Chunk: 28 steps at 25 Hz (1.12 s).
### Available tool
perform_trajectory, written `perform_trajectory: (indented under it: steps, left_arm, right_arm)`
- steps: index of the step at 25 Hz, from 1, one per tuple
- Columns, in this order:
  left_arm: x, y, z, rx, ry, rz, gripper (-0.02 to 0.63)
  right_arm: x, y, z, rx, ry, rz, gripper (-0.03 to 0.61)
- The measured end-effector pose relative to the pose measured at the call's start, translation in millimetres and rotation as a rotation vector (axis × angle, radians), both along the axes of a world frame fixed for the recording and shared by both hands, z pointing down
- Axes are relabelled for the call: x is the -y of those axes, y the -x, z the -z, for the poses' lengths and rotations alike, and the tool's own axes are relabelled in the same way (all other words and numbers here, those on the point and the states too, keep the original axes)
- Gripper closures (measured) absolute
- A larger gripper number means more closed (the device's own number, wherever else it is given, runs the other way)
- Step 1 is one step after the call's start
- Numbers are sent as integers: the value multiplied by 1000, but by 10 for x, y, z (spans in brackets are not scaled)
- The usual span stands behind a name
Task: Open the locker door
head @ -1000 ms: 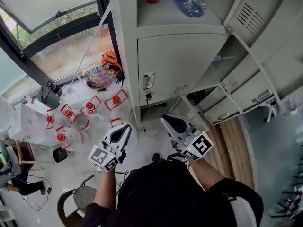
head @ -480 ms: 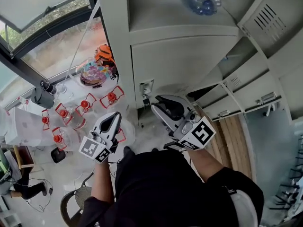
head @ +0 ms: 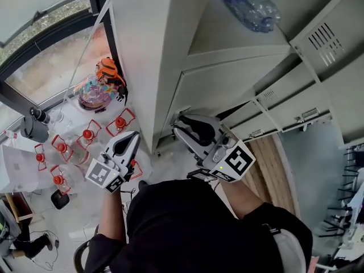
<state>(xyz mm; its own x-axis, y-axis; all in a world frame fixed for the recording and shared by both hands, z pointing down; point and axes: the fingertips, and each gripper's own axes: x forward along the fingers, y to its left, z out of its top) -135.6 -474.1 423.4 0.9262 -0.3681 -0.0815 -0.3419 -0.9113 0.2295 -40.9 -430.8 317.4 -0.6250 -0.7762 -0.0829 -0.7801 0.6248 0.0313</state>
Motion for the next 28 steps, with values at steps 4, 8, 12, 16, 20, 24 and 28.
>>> perform_trajectory:
  steps: [4, 8, 12, 16, 20, 24, 28]
  left_arm:
    - [43, -50, 69, -21, -14, -35, 598]
    - [38, -72, 41, -16, -2, -51, 598]
    - [31, -71, 43, -14, -9, -62, 598]
    - [45, -46, 21, 12, 22, -46, 598]
    - [27, -23, 18, 1, 13, -50, 598]
    - [3, 4, 20, -12, -1, -51, 598]
    - [-39, 30, 23, -15, 25, -41, 598]
  right_arm:
    - [26, 10, -60, -28, 27, -9, 482]
    - [49, 9, -68, -25, 40, -16, 482]
    - [97, 30, -55, -28, 48, -9, 482]
    - [118, 67, -52, -32, 60, -5, 482]
    - [133, 74, -59, -41, 64, -13, 485]
    - [147, 73, -69, -43, 68, -24, 491]
    - [163, 48, -66, -39, 72, -36, 522]
